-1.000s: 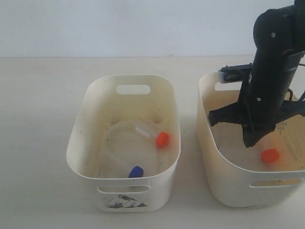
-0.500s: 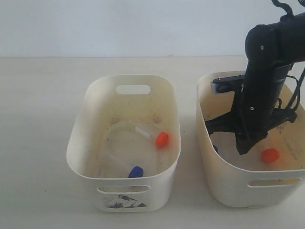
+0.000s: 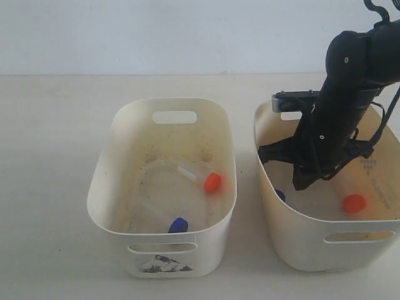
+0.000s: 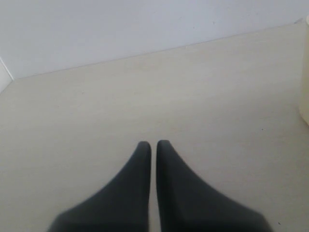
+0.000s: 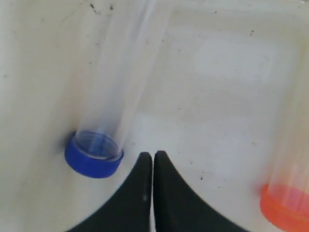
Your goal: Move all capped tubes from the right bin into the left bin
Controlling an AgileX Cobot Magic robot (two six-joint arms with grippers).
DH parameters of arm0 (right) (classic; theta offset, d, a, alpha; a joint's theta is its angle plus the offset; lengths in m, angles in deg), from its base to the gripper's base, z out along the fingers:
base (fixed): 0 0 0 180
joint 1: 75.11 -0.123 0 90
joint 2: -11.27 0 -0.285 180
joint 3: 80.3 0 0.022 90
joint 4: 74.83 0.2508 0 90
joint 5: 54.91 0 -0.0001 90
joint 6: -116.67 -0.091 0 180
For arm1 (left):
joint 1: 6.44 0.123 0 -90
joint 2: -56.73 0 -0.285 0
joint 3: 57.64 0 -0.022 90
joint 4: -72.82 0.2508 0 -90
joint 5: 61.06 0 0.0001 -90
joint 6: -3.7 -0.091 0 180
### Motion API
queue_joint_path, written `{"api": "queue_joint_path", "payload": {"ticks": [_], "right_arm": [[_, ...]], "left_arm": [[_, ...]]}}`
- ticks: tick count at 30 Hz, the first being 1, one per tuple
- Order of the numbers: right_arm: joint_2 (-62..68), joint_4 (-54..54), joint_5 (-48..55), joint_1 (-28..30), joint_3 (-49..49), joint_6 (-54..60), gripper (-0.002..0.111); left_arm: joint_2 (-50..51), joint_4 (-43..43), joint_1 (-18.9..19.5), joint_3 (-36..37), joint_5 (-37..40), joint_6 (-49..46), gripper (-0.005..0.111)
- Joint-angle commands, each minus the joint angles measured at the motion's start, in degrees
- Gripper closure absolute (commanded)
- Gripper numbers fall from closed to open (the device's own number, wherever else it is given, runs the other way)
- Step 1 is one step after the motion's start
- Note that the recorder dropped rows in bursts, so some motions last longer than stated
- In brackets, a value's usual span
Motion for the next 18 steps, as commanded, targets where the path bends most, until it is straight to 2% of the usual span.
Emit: {"api": "queue_joint_path", "payload": {"ticks": [1, 5, 6, 9, 12, 18], "right_arm": [[-0.1, 5.2, -2.2, -0.8, 0.2, -0.1, 0.096], [-0.1, 5.2, -2.9, -0.8, 0.2, -0.3, 0.061], [-0.1, 5.6, -3.6, -0.8, 0.2, -0.6, 0.049], [-0.1, 8.5, -5.6, -0.8, 0.2, -0.7, 0.025], [-0.1, 11.4, -7.5, -0.8, 0.2, -0.7, 0.015], [0.2, 11.6, -8.5, -0.8, 0.2, -1.0, 0.015]], "left_arm": [[0.0, -0.2, -0.1, -0.2, -0.2, 0.5, 0.102], [0.0, -0.2, -0.1, -0.2, -0.2, 0.5, 0.102], [0.0, -0.2, -0.1, -0.2, -0.2, 0.5, 0.102], [0.0, -0.2, -0.1, -0.2, -0.2, 0.5, 0.102], [0.0, -0.2, -0.1, -0.2, -0.2, 0.5, 0.102], [0.0, -0.2, -0.1, -0.2, -0.2, 0.5, 0.102]]}}
